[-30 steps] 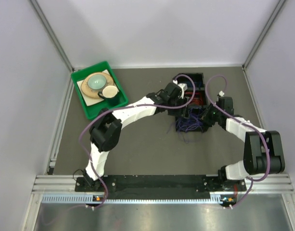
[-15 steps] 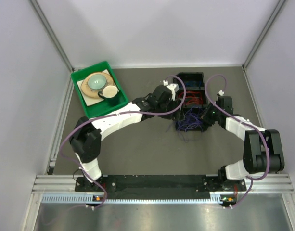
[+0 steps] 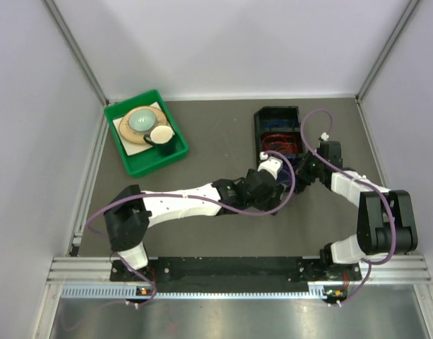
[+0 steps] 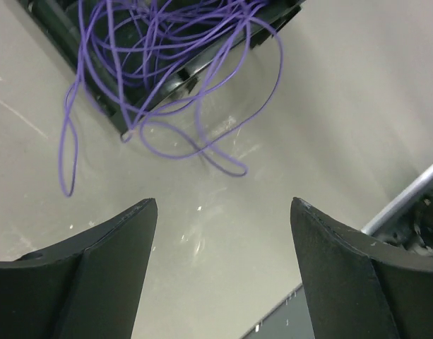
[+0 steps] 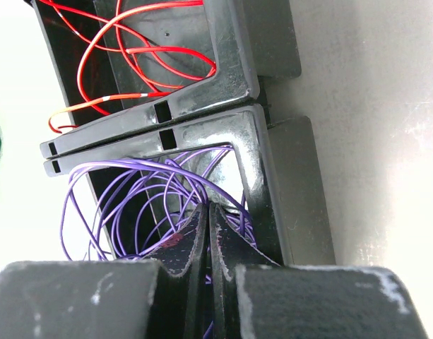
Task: Untangle the cables
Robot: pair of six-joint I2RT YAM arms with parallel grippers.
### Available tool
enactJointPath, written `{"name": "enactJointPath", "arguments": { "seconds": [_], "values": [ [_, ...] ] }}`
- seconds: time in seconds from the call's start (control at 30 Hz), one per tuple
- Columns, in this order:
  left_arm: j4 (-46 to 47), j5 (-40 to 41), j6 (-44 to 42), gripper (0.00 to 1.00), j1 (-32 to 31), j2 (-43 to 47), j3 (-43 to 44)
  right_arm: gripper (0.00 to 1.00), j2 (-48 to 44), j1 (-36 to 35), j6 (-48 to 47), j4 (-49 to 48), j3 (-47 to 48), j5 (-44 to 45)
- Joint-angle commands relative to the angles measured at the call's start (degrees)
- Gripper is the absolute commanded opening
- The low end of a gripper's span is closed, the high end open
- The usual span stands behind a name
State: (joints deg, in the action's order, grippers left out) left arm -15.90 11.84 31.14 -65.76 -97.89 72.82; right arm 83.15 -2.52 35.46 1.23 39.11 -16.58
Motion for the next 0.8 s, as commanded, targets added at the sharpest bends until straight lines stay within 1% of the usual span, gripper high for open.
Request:
{"name": "enactJointPath", "arguments": {
  "seconds": [0.0,0.03,0.13,0.17,0.23,0.27,0.33,0.43,0.53,0.67,0.77],
  "values": [
    [5.1,11.2,0.8,0.82,-1.7,-3.4,2.2,0.0,1.0,-0.5,-0.5,-0.8,1.3,0.8],
    [5.6,13.2,0.7,0.82,-2.1,-5.4,3.2,0.0,1.0,-0.5,-0.4,-0.8,1.2,0.8],
    [5.4,15.3,-0.4,0.81,-2.9,-9.2,5.7,0.0,0.9,-0.5,-0.2,-0.8,1.2,0.5],
    [5.4,18.5,-0.6,0.8,-3.1,-10.0,6.1,0.0,0.9,-0.5,-0.2,-0.9,1.2,0.5],
    [4.9,21.7,-0.9,0.79,-3.6,-11.7,6.9,0.0,0.8,-0.5,-0.1,-0.8,1.3,0.5],
    [4.6,25.3,-0.7,0.79,-3.8,-12.1,6.9,0.0,0.7,-0.5,0.0,-0.9,1.3,0.4],
    [5.0,27.7,-0.5,0.79,-3.6,-13.0,6.1,0.0,0.7,-0.5,0.0,-0.9,1.4,0.2],
    [6.6,26.9,-1.5,0.79,-3.2,-14.7,6.0,0.0,0.6,-0.4,0.0,-0.5,1.8,0.0],
    [8.6,23.0,-1.3,0.78,-2.0,-16.0,6.0,0.0,0.5,-0.5,-0.1,-0.3,2.1,0.1],
    [8.2,22.1,0.3,0.72,-0.5,-16.7,5.8,0.0,0.0,-0.4,0.0,-0.4,1.8,0.1],
    [8.3,21.6,0.4,0.61,0.2,-16.5,5.3,0.0,0.1,-0.4,0.0,-0.4,1.6,0.1]
  ]
}}
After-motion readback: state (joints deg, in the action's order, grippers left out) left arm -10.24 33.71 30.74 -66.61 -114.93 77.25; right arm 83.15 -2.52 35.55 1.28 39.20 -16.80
